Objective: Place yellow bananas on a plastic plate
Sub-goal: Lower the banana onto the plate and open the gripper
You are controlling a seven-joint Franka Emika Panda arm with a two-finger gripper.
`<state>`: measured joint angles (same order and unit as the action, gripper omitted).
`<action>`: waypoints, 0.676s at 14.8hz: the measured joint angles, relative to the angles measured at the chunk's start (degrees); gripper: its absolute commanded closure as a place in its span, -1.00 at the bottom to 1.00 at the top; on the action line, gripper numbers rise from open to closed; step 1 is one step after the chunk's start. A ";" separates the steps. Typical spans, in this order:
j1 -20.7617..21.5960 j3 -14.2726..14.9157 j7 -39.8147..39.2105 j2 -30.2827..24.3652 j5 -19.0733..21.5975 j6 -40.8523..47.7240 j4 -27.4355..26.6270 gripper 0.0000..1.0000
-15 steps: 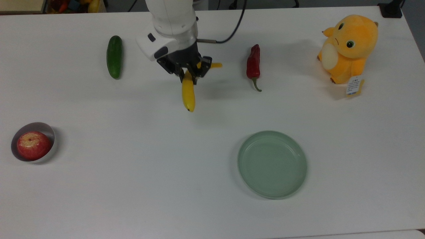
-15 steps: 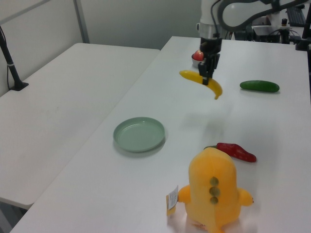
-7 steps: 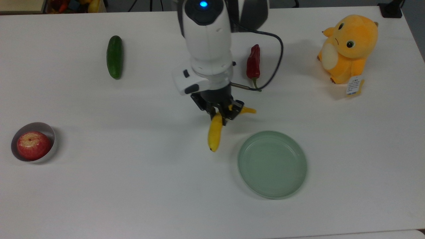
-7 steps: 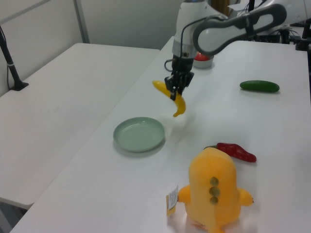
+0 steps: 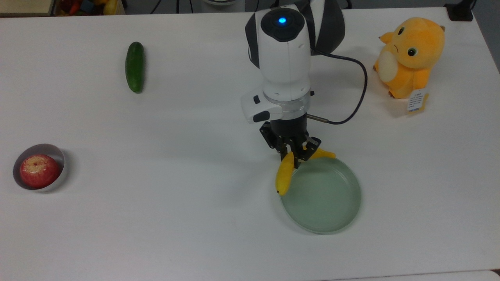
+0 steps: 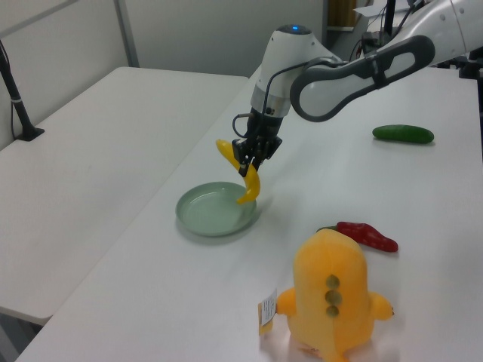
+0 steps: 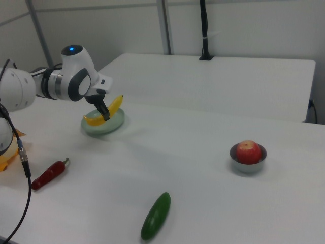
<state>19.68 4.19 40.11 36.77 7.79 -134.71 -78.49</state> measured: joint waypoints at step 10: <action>0.50 -2.62 1.69 4.24 0.00 -6.51 0.35 -0.34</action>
<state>20.18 1.57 41.81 41.01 7.79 -141.22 -78.15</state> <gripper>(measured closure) 0.564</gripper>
